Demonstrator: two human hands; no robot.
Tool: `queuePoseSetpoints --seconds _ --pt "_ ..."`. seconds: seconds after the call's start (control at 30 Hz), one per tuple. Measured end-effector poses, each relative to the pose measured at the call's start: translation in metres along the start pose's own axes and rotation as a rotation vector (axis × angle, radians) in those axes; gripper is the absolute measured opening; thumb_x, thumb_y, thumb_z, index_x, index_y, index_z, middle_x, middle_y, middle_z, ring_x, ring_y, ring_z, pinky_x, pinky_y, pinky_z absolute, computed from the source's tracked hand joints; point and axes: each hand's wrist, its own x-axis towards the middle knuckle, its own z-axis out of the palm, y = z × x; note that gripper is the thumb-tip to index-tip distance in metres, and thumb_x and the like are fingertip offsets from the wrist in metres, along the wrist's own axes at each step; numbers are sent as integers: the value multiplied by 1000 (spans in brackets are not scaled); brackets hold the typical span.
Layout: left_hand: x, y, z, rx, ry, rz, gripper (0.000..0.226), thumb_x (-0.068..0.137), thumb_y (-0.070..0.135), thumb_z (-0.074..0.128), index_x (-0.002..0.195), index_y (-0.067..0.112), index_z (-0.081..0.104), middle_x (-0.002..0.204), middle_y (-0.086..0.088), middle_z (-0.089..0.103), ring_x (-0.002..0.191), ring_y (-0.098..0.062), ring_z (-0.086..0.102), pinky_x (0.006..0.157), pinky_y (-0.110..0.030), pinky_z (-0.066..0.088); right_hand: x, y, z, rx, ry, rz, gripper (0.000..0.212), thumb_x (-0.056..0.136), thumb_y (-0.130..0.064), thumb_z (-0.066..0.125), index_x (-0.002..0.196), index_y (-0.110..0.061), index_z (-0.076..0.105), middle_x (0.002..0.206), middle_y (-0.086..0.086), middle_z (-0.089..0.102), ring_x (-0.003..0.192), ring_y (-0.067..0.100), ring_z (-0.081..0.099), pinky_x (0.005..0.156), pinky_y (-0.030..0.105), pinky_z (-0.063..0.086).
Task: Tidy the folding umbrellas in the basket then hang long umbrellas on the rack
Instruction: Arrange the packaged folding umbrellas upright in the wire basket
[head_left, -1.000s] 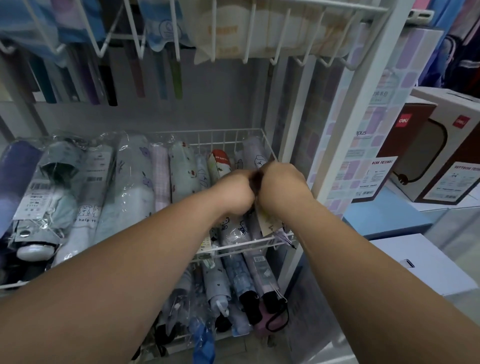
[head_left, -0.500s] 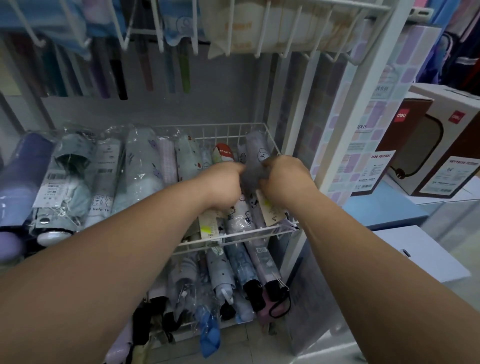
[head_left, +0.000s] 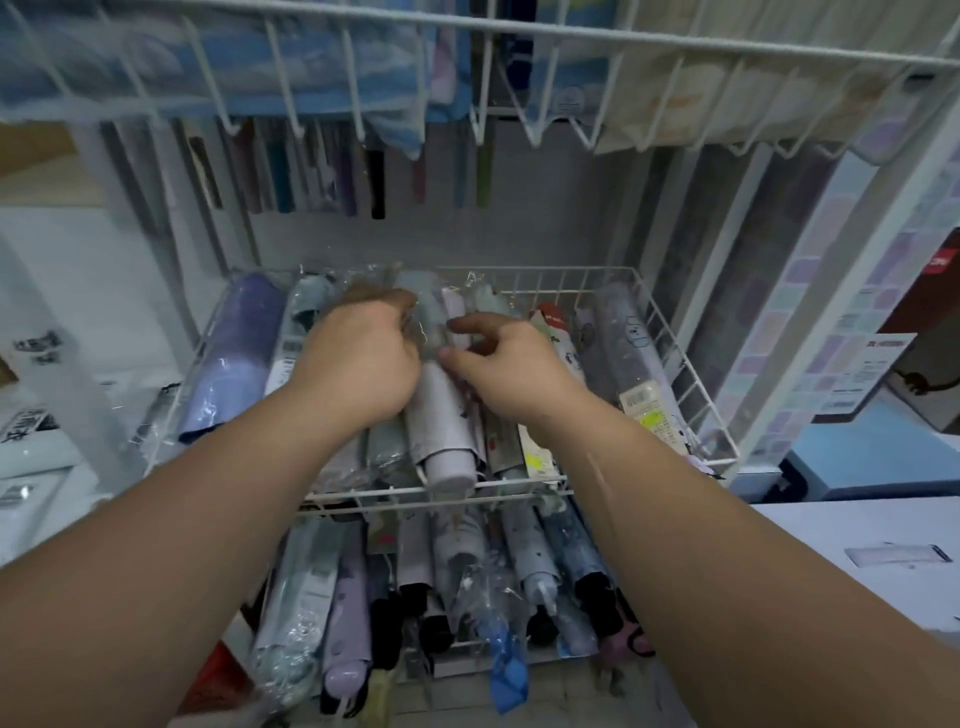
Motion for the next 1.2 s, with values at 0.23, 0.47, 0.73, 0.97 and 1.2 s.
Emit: queuePoseSetpoints --seconds 0.23,0.47,0.73,0.97,1.2 --pt "-11 -2 8 -165 -106 -64 49 98 28 56 147 24 50 145 -5 57 130 -27 53 105 -33 43 3 1 7 193 8 84 46 82 -26 80 126 -22 68 116 7 71 103 22 69 93 41 57" --pt "1 33 26 -678 -142 -85 63 92 19 70 150 22 45 148 1 51 130 -16 53 109 -40 46 8 15 -26 361 145 81 45 83 -14 77 127 -19 67 98 8 73 82 20 71 68 30 58" --pt "17 98 64 -742 -262 -54 80 82 16 80 152 20 41 141 1 52 118 -23 63 103 -37 51 8 55 -94 104 200 122 42 87 -18 75 128 -18 66 114 6 71 96 23 71 87 43 59" --pt "17 107 81 -134 -362 186 56 82 39 76 130 19 55 122 -5 62 113 -26 60 81 -28 45 3 68 -108 -440 -36 74 51 91 -20 66 141 -23 56 134 5 64 118 23 61 91 22 45" --pt "27 99 82 162 -404 330 76 82 69 60 148 37 37 152 0 46 147 -22 28 120 -55 10 3 68 -105 -610 -30 24 36 85 -34 69 117 -18 64 112 5 66 109 29 63 75 25 42"
